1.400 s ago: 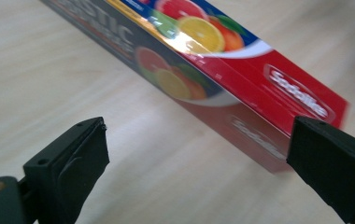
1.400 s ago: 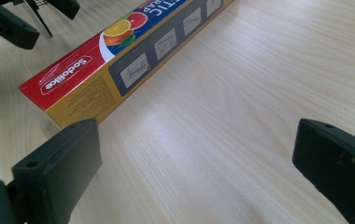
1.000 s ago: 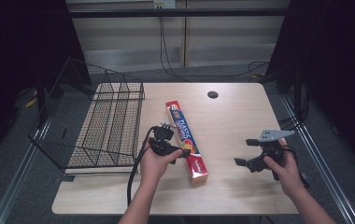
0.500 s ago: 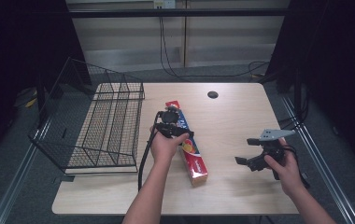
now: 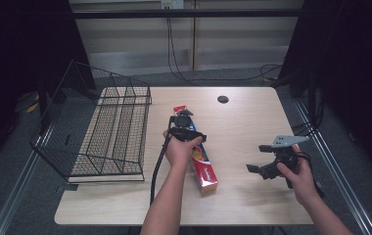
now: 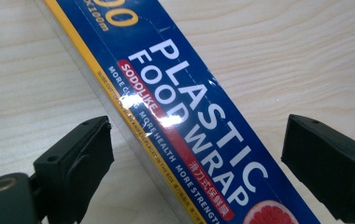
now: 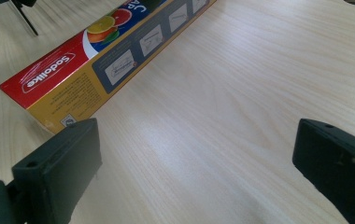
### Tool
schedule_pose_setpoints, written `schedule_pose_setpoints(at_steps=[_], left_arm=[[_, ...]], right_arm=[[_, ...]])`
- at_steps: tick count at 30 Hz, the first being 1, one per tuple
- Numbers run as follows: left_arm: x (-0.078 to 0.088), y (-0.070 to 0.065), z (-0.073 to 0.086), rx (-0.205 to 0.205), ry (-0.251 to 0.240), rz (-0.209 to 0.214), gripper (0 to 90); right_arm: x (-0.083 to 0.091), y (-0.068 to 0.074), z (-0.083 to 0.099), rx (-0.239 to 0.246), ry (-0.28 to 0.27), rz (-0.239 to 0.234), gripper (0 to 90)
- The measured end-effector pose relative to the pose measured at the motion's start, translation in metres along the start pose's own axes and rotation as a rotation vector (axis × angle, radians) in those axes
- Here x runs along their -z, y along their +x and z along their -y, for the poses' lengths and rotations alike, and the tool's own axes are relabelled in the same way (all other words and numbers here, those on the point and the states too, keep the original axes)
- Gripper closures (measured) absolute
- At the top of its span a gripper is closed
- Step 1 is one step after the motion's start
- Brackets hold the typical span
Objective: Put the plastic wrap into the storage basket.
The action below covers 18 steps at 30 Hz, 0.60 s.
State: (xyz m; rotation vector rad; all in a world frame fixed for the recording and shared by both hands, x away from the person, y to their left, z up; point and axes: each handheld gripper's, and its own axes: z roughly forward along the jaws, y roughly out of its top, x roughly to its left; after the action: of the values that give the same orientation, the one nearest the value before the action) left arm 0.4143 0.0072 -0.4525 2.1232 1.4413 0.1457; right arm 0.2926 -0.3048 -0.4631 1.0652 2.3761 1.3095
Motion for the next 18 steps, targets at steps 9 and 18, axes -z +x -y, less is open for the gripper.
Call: schedule_pose_setpoints(at_steps=[9,18], left_arm=[[-0.0078,-0.0006,0.0033,0.048,0.035,0.002,13.5],[-0.0085,-0.0063,0.0017,0.144,0.105,-0.016,20.3]], right_arm=[[0.0018,-0.0015,-0.0002,-0.003,-0.010,0.012,1.0],[0.0025,-0.0016,-0.0005,-0.004,-0.015,0.003,1.0]])
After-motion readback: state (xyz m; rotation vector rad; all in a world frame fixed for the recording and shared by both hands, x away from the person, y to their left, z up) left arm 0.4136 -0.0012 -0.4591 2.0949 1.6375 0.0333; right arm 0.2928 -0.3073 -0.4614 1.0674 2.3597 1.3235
